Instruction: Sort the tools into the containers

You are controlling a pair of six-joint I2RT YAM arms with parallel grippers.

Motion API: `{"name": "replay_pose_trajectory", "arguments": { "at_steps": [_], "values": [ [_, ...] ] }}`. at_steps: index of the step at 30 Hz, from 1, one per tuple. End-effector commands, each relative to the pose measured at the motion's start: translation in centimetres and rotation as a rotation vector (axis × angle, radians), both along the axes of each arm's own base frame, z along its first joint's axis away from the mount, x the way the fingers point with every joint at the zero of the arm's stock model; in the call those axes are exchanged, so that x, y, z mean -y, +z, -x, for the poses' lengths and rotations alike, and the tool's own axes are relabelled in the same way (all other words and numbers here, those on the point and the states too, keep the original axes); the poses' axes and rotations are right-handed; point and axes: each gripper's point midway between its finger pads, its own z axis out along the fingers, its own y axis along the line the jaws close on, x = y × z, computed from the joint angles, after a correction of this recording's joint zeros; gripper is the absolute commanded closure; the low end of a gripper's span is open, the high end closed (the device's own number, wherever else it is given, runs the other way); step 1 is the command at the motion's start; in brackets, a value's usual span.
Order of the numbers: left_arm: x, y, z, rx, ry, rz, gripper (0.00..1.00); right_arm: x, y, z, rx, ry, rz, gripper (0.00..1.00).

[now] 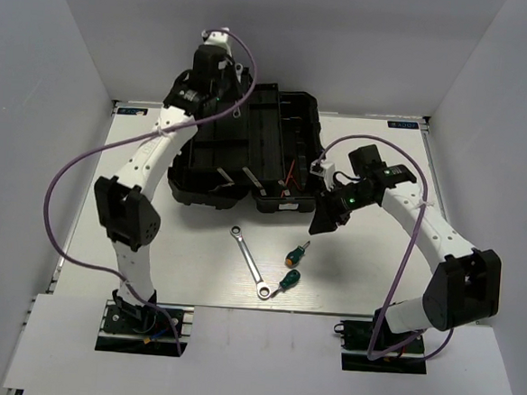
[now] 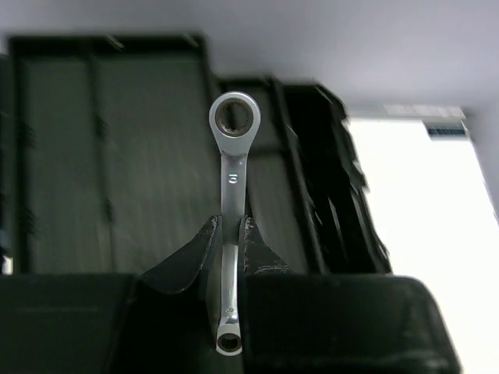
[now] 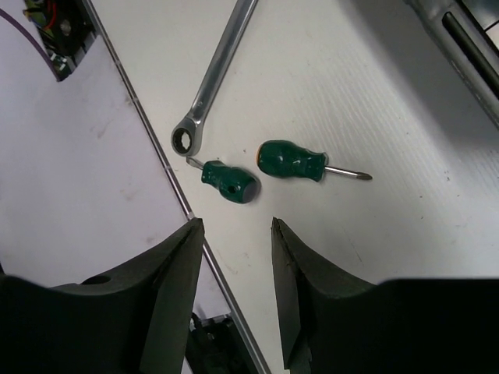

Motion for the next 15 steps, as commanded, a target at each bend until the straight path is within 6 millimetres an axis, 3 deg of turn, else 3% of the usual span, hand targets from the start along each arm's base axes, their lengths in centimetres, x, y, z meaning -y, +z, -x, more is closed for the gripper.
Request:
{"name": "replay_pose_trajectory", "arguments": {
  "at_steps": [1,5,6,7,8,9,10,11,13,14,15],
  "values": [
    [-2.2,0.1,-1.7,-0.015,0.072,-0.013,1.0,-0.7,0.2,-0.8,0.077,0.019,0.007,0.54],
    [-2.9,-3.8,-3.4,-0.103,0.063,-0.026,0.99,-2.3,0.2,-1.3,0.124,0.055,0.028,0.54],
    [-3.0,-4.5,-3.7,-0.118,0.055,-0.023,0.92,-2.7,-0.2,-1.1,0.124,0.069,0.043,0.54],
    [-3.0,-4.5,-3.7,-0.118,0.055,-0.023,0.72,-3.1,-0.7,-1.2,0.126,0.076,0.066,0.54],
    [-3.1,-4.9,-3.6,-0.126,0.055,-0.026,0.64,-3.6,-0.6,-1.8,0.152,0.078,0.074,0.54],
    [-3.3,-4.7,-3.9,-0.118,0.054,-0.018,0.57,-4.4,-1.0,-1.3,0.147,0.108,0.083,0.54],
    [-3.3,-4.7,-3.9,-0.118,0.054,-0.018,0.45,-4.7,-1.3,-1.6,0.167,0.107,0.102,0.54],
    [-3.1,-4.5,-4.0,-0.111,0.043,-0.01,0.39,-4.9,-2.0,-2.5,0.18,0.086,0.135,0.54],
    [-3.5,-4.0,-4.2,-0.102,0.044,-0.002,0.3,-6.2,-2.5,-2.2,0.202,0.11,0.154,0.54],
    [-3.6,-3.3,-4.0,-0.091,0.044,0.002,0.24,-6.3,-3.4,-2.7,0.208,0.089,0.194,0.54],
    [-3.4,-0.9,-3.6,-0.047,0.032,0.02,0.21,-7.2,-3.7,-1.8,0.204,0.115,0.199,0.54]
  ]
}}
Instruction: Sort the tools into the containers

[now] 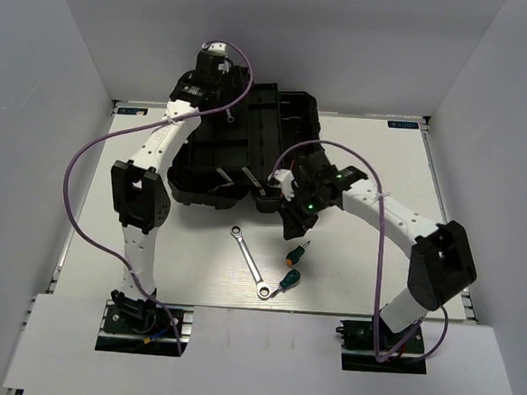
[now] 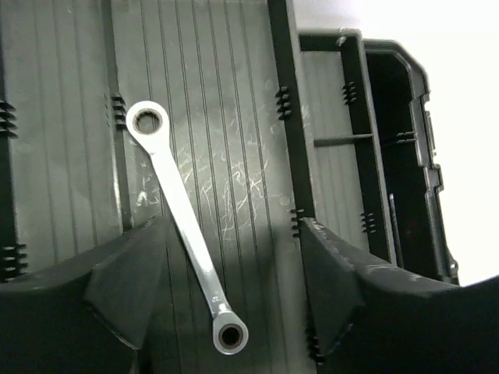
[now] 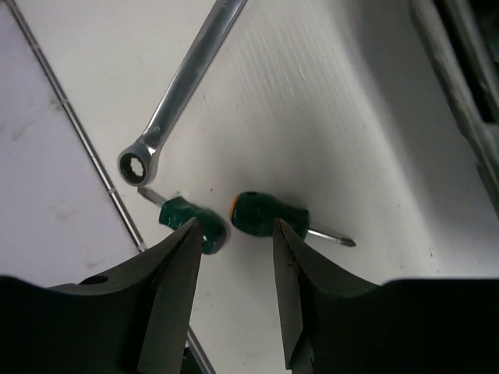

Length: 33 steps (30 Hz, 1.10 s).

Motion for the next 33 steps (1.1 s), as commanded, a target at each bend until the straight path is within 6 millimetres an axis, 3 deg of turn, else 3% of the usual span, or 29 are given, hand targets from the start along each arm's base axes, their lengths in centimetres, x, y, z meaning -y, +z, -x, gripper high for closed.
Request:
{"name": "replay_pose_trajectory", "arguments": {
  "at_steps": [1,2,3,6,7,9,10,11,12,13,14,15,17,18,21,24,30,33],
  "values": [
    [-0.9,8.3,1.3,0.149,-0.013,0.046,0.19,-2.3,0.1,-1.7,0.114,-0.02,0.028,0.52],
    [-1.1,9.7,1.8,0.174,-0.018,0.044,0.17,-2.7,-0.9,-1.3,0.108,-0.025,0.055,0.52],
    [-0.8,12.9,3.6,0.231,-0.038,0.049,0.17,-3.3,-1.2,-0.6,0.105,-0.017,0.066,0.52],
    [-1.3,14.4,7.2,0.255,-0.081,0.018,0.14,-4.3,-3.2,0.4,0.124,-0.035,0.119,0.51],
    [-2.4,15.2,10.4,0.259,-0.081,0.019,0.12,-5.2,-3.6,1.1,0.132,-0.024,0.117,0.48],
    [-3.3,16.1,13.9,0.285,-0.09,0.03,0.12,-5.4,-5.0,1.1,0.151,-0.055,0.153,0.46],
    [-3.8,14.3,15.4,0.248,-0.091,0.02,0.12,-6.1,-5.3,2.2,0.152,-0.037,0.158,0.45],
    [-4.9,16.8,18.7,0.308,-0.089,0.037,0.12,-6.1,-6.3,2.2,0.164,-0.041,0.188,0.45],
    [-5.4,16.7,20.3,0.307,-0.089,0.037,0.12,-6.9,-6.4,2.6,0.173,-0.035,0.182,0.45],
    [-6.1,14.5,21.8,0.248,-0.074,0.028,0.12,-7.4,-6.6,3.1,0.173,-0.034,0.188,0.44],
    [-6.8,15.8,24.4,0.284,-0.066,0.056,0.12,-7.5,-7.6,2.9,0.187,-0.045,0.223,0.44],
    [-7.1,14.2,25.4,0.249,-0.063,0.055,0.12,-8.1,-7.7,3.1,0.191,-0.063,0.221,0.44],
    [-7.9,13.2,27.6,0.218,-0.05,0.052,0.12,-8.7,-8.4,3.8,0.201,-0.049,0.242,0.4],
    [-8.3,12.8,28.9,0.215,-0.044,0.064,0.12,-9.1,-8.5,2.9,0.229,-0.103,0.251,0.4],
    [-9.1,10.9,30.6,0.172,-0.009,0.076,0.12,-9.3,-10.0,2.9,0.228,-0.145,0.297,0.37],
    [-9.6,10.0,32.3,0.147,0.002,0.093,0.12,-10.2,-10.2,2.8,0.203,-0.174,0.291,0.37],
    [-10.3,9.6,34.2,0.131,0.021,0.103,0.12,-11.3,-10.3,3.2,0.204,-0.186,0.284,0.37],
    [-10.3,9.2,34.4,0.111,0.025,0.106,0.12,-10.8,-11.3,3.2,0.233,-0.232,0.33,0.42]
  ]
}}
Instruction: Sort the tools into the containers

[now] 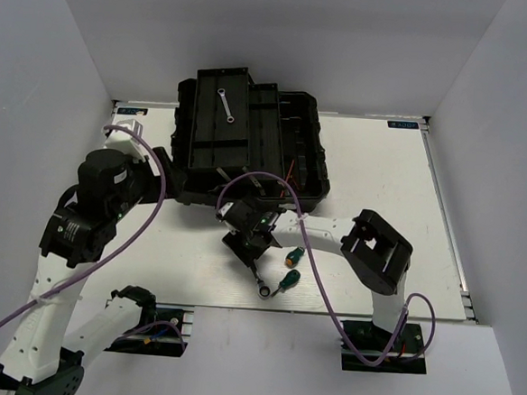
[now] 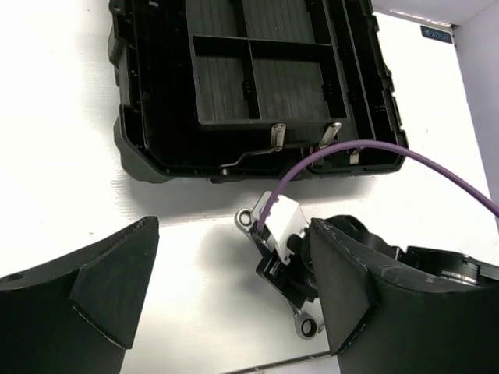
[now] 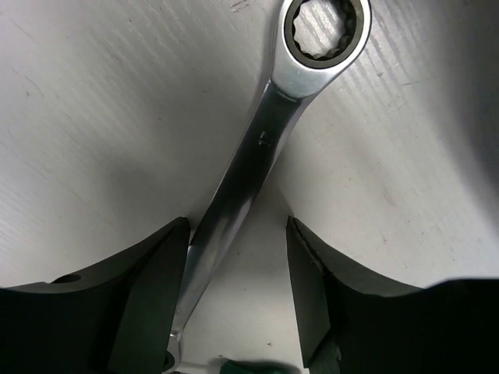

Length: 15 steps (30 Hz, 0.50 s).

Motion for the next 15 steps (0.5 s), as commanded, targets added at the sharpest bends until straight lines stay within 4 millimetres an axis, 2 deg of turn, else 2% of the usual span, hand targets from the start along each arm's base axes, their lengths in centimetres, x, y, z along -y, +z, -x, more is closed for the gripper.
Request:
{"name": "replay_pose_trajectory", "arguments": {
  "at_steps": [1,3,6,7,8,11,13,15],
  "values": [
    [-0.5,0.5,1.2,0.007,0.019,0.016,0.11,-0.1,-1.0,-0.3,0.043,-0.074,0.035,0.42],
    [-0.6,0.2,1.4,-0.006,0.022,0.02,0.11,1.0,-2.1,0.8,0.005,-0.112,0.064,0.42],
    [-0.7,-0.5,1.9,-0.02,0.027,0.026,0.11,3.1,-3.4,2.5,-0.041,-0.155,0.115,0.47],
    [-0.9,-0.6,1.9,-0.031,0.041,0.034,0.11,3.3,-3.5,3.0,-0.059,-0.17,0.116,0.52],
    [-0.9,-0.8,2.1,-0.031,0.041,0.034,0.11,4.5,-4.4,3.7,-0.078,-0.179,0.147,0.56],
    [-0.8,-1.2,2.4,-0.043,0.037,0.044,0.11,5.3,-5.0,4.6,-0.121,-0.211,0.15,0.71],
    [-0.8,-1.0,2.6,-0.037,0.041,0.056,0.11,5.2,-5.2,4.5,-0.121,-0.23,0.143,0.83],
    [-0.8,-1.0,2.6,-0.037,0.041,0.056,0.11,5.3,-5.4,4.2,-0.106,-0.232,0.148,0.91]
  ]
}}
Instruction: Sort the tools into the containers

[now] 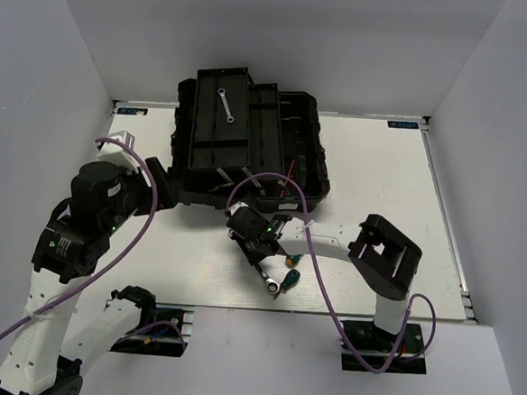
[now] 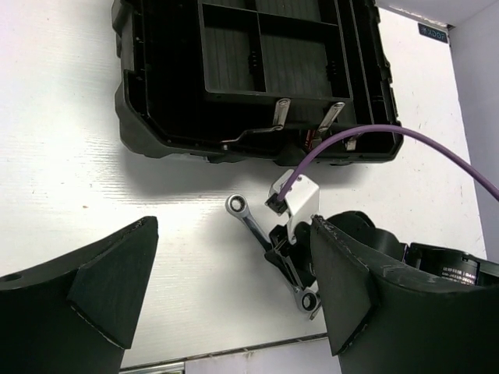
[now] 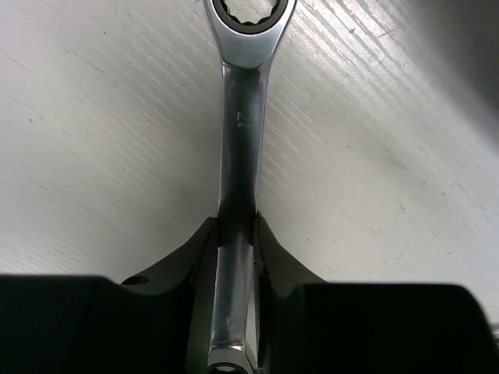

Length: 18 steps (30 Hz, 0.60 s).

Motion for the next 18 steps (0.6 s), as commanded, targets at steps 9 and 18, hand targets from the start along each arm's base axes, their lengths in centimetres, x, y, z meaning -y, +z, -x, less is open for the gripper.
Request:
{"name": "replay_pose_trajectory", "arguments": {
  "at_steps": [9,18],
  "values": [
    [-0.1,-0.1,0.4,-0.004,0.004,0.015,0.11,2.4,-0.2,1.2,-0.006,0.122,0.085,1.0],
    [1.1,0.0,-0.4,0.021,-0.037,0.052,0.11,-0.6,8.2,1.3,0.022,0.258,-0.088,1.0]
  ]
}}
